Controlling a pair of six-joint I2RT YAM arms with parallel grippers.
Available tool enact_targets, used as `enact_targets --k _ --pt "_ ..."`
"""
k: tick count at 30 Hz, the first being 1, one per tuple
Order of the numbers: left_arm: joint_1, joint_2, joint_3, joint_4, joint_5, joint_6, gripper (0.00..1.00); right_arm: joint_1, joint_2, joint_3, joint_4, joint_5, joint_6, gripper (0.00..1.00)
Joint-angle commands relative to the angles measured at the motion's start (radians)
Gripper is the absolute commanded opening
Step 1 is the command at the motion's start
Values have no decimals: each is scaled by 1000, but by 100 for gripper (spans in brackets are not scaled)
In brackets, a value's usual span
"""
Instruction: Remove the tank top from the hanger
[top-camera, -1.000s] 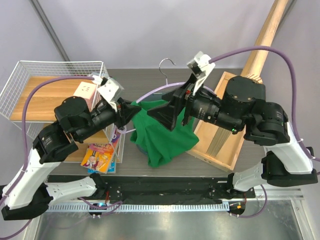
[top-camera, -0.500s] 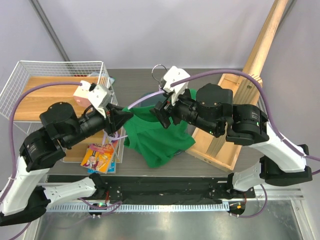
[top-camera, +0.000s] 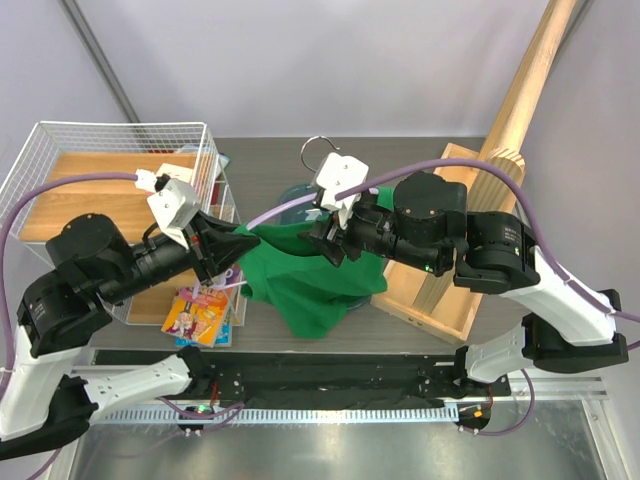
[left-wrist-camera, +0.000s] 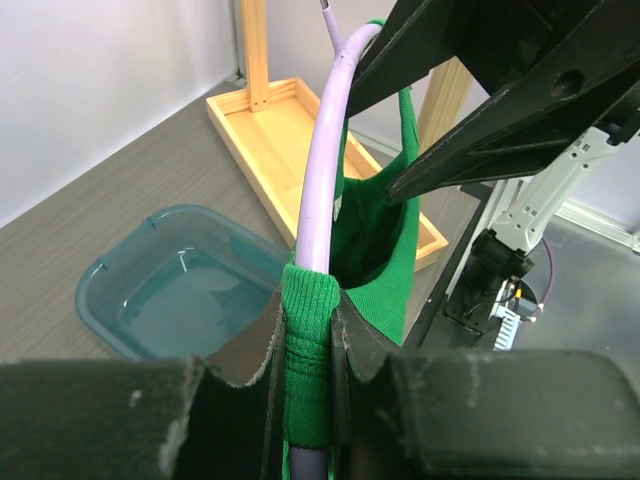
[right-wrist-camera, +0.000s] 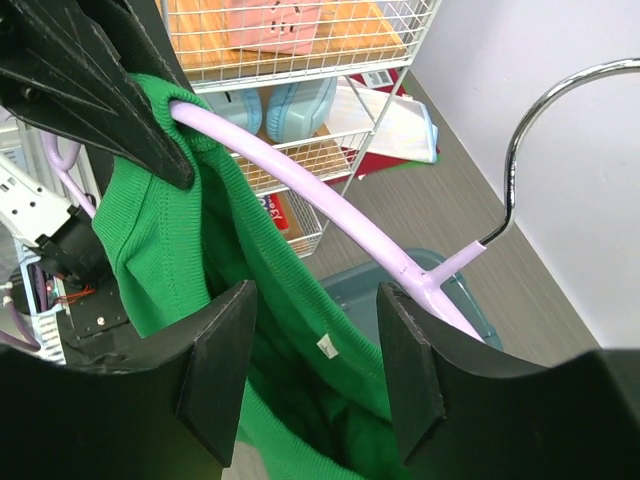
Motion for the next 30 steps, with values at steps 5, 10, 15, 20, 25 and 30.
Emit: enact_targets --k 5,10,15,20,25,30 --pt "0 -19 61 81 86 -17 0 2 1 29 97 18 -71 46" --pt "0 -35 54 92 70 -19 0 3 -12 16 100 50 -116 47" --pt "-2 -32 64 66 28 -20 0 2 -42 -4 115 47 -174 47" --pt "0 -50 48 72 53 -34 0 2 -104 -147 255 42 -278 44" --pt "0 -65 49 72 66 -40 0 2 -176 -257 396 59 -352 41" --pt "0 -53 55 74 83 -46 0 2 -154 -234 398 -7 -338 37"
